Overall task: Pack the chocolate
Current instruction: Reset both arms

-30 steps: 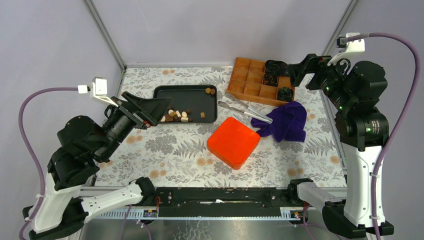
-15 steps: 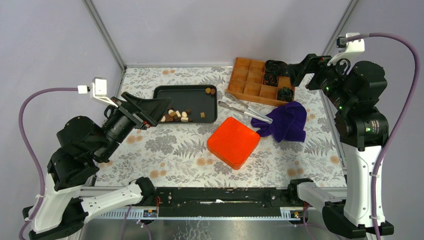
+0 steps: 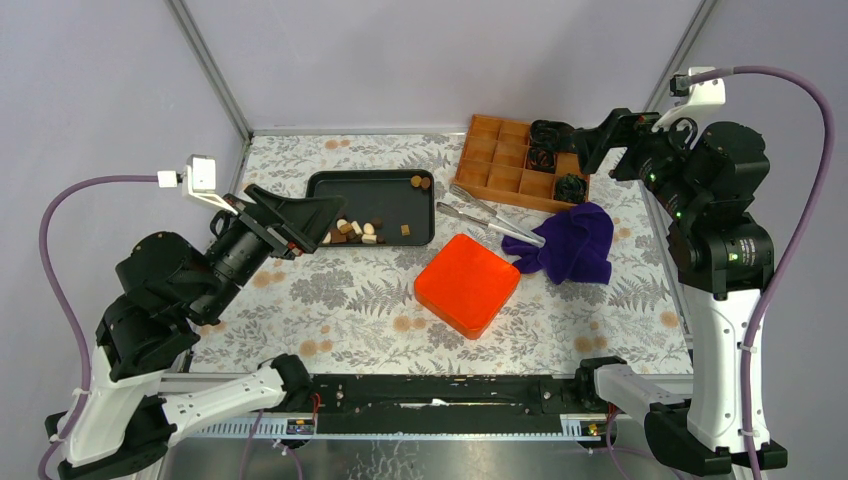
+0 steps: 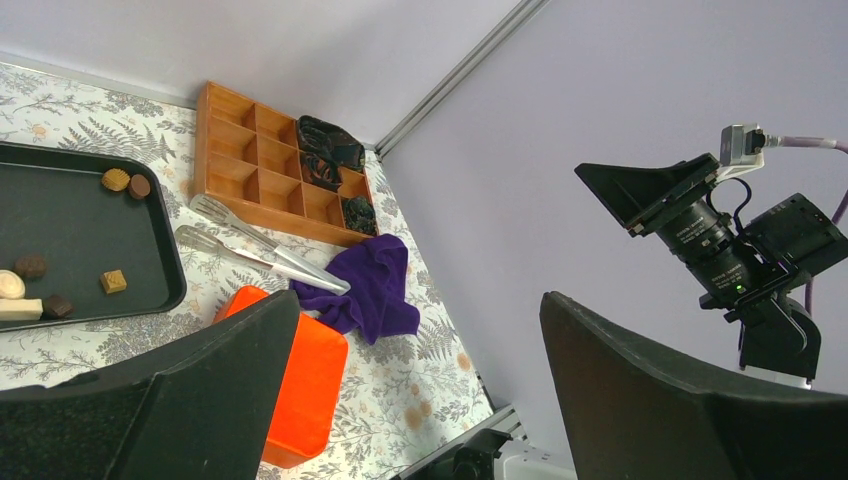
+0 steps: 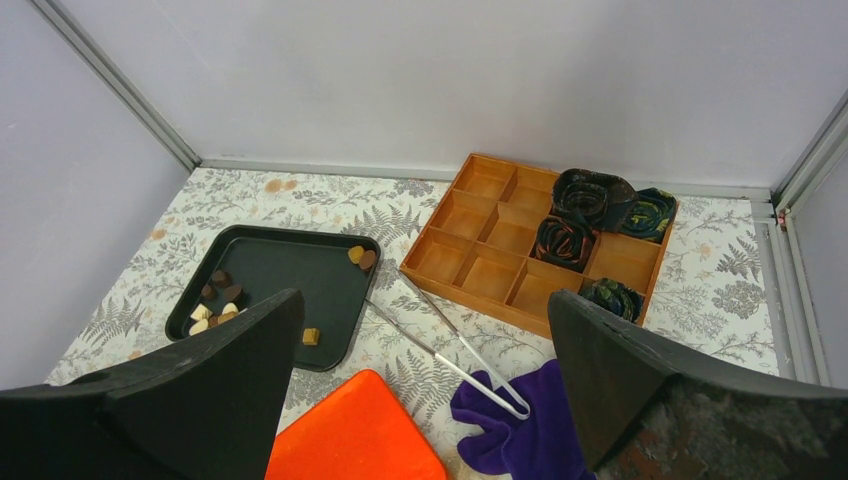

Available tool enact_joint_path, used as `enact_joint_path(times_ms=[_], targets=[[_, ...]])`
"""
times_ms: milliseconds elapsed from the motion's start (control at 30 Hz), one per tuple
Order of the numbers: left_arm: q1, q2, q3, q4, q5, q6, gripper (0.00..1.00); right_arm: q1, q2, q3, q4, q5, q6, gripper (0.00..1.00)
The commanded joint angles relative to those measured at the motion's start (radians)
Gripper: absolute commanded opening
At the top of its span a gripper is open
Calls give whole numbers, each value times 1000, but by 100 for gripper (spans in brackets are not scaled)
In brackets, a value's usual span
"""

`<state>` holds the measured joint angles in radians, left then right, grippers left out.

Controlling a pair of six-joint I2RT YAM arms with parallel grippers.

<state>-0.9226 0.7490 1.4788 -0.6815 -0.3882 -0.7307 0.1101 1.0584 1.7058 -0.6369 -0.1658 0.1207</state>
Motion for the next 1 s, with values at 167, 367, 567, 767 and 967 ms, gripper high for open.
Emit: enact_joint_path(times_ms=[167,367,567,767,967], targets=[[1,9,1,30,-6,11,99,-4,-5,2,68,4,8,100],[0,10,-11,24,-18,13,99,-4,-5,-13,70,-14,9,100],[1,6,-57,19,-46,19,99,-4,-14,-61,63,-128,-13,100],[2,6,-112,27,-60,16,99,-5,-24,-116,75,-188,-4,100],[1,4,-162,29,-84,7,99,-4,-42,-144,90,-240,-2,100]])
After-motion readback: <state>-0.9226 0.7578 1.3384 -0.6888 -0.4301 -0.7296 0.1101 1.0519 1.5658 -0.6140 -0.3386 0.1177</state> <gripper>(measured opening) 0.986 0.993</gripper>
